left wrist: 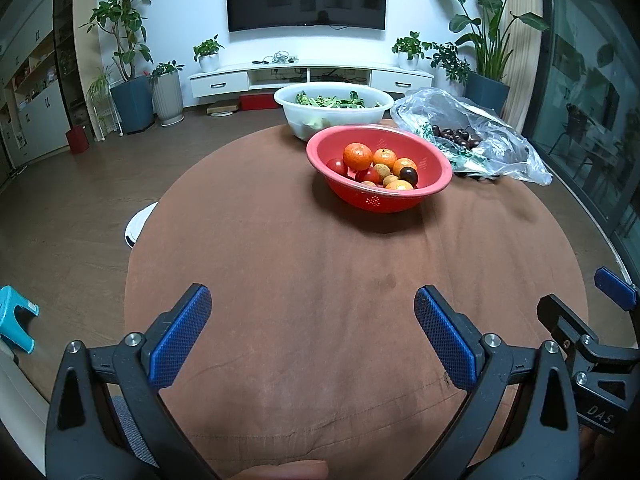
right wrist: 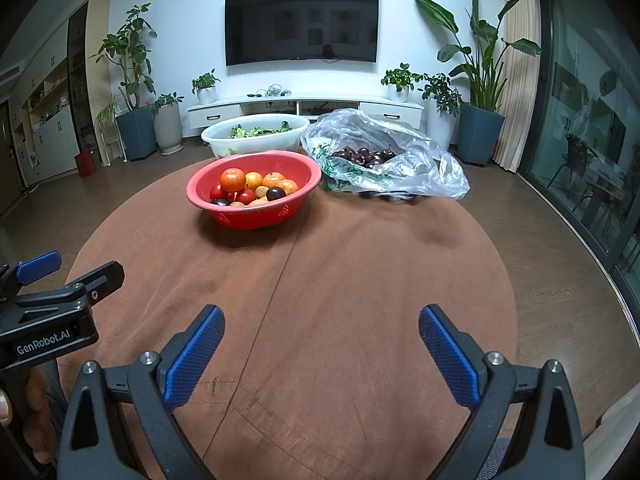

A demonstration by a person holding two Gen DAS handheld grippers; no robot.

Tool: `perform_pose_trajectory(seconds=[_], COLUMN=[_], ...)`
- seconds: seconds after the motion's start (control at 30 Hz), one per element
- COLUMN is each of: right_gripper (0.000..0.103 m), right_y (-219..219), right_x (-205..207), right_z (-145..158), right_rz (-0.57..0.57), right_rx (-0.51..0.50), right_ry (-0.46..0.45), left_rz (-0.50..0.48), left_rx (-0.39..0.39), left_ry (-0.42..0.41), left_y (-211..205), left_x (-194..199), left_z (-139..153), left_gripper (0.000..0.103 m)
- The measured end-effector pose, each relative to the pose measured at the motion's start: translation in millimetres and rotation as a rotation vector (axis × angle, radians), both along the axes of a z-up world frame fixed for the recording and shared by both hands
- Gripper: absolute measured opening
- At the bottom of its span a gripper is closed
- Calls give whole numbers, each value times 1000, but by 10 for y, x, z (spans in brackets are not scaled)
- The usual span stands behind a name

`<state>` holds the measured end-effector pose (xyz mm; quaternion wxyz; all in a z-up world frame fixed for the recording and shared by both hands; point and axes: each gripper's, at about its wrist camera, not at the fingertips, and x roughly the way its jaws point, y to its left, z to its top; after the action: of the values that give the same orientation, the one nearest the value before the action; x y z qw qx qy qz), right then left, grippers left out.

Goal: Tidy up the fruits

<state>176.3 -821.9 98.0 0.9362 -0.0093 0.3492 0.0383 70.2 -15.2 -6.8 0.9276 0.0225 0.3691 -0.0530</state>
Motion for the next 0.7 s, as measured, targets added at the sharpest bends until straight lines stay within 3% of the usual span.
perform_pose_trajectory(seconds=[0.7], right_gripper=[100], right_y=[1], right_x=[-4], right_z=[6], right_rz=[0], right_rx=[0], right_ry=[1], left_rz=[4], left_rx=[1], left_ry=[1], left_y=[1], left_x=[-5], left_z=[-18], left_gripper=[103])
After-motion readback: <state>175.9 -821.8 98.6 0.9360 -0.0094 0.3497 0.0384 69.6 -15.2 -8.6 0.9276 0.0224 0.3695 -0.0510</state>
